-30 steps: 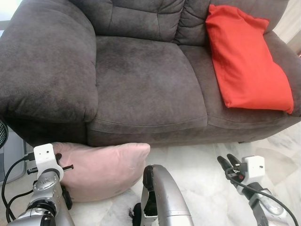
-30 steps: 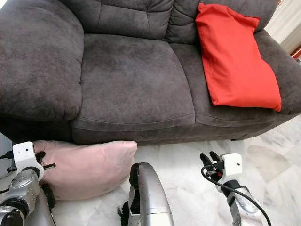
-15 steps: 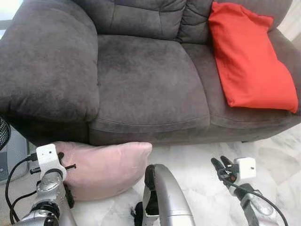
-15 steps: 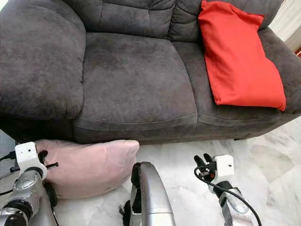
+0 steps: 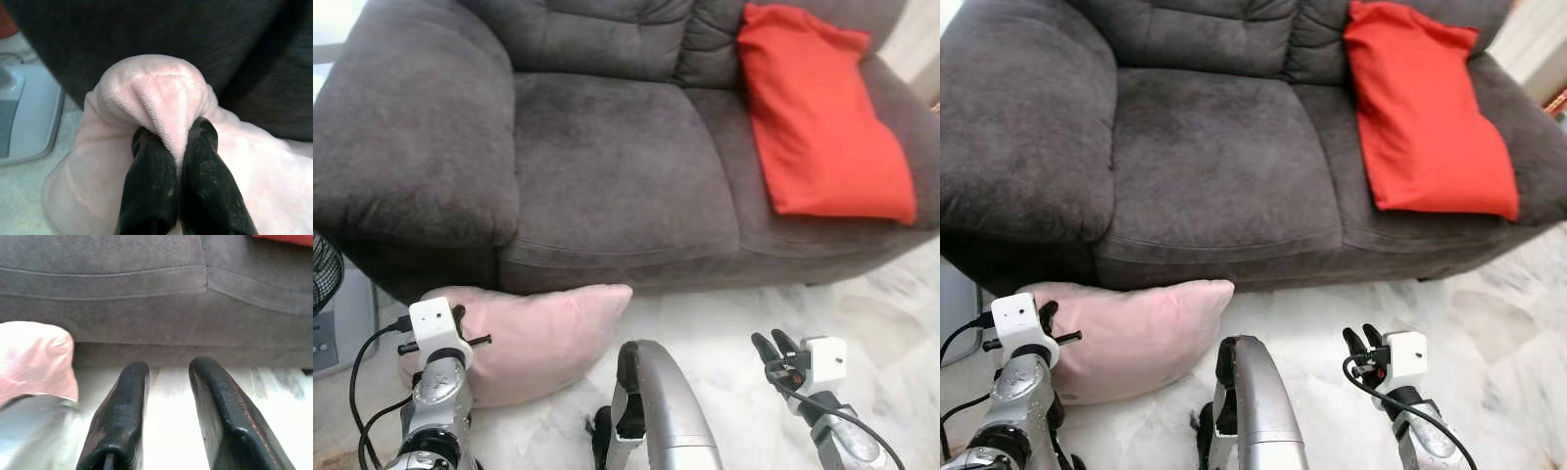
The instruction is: Move the pillow to the sofa from floor
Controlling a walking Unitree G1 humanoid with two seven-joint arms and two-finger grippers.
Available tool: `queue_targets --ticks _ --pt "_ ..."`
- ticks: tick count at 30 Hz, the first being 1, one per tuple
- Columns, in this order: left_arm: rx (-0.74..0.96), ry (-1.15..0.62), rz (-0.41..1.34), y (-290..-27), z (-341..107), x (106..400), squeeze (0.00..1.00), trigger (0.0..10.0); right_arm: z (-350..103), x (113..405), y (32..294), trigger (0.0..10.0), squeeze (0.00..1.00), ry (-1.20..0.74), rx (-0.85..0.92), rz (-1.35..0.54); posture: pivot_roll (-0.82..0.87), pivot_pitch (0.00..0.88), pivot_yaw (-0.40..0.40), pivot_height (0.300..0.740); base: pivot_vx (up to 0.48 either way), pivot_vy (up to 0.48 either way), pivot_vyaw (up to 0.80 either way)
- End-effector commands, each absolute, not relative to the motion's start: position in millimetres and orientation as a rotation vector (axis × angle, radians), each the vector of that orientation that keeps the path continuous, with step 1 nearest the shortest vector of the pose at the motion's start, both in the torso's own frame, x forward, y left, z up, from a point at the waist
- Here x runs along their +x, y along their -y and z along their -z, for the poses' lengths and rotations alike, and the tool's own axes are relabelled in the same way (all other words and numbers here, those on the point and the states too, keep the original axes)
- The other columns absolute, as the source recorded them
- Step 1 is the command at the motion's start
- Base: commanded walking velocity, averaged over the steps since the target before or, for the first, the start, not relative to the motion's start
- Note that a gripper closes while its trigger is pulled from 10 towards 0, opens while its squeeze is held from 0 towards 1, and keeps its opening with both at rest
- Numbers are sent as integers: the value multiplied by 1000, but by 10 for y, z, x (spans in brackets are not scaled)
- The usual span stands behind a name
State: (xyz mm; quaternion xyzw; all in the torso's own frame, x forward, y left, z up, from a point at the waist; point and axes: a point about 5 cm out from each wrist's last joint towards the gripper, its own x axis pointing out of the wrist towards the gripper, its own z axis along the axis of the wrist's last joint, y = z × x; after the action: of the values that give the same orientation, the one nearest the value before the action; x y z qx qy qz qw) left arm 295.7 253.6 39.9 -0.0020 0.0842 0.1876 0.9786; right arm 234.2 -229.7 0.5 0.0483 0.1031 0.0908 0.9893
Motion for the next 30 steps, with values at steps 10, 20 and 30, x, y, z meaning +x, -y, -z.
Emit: queue_targets --ticks 10,20,30 --pt "24 -93 -326 -2442 -541 3048 0 10000 -59 2467 2016 10000 0 -166 128 -159 41 112 -184 487 -348 0 0" --pt "86 -27 -245 -2368 -713 3145 0 10000 31 2489 1871 10000 0 -220 166 -95 94 39 -122 487 0 0 0" --pt "125 0 -189 -2321 -803 3190 0 10000 101 2325 2051 10000 0 -216 200 -47 100 26 -76 495 0 0 0"
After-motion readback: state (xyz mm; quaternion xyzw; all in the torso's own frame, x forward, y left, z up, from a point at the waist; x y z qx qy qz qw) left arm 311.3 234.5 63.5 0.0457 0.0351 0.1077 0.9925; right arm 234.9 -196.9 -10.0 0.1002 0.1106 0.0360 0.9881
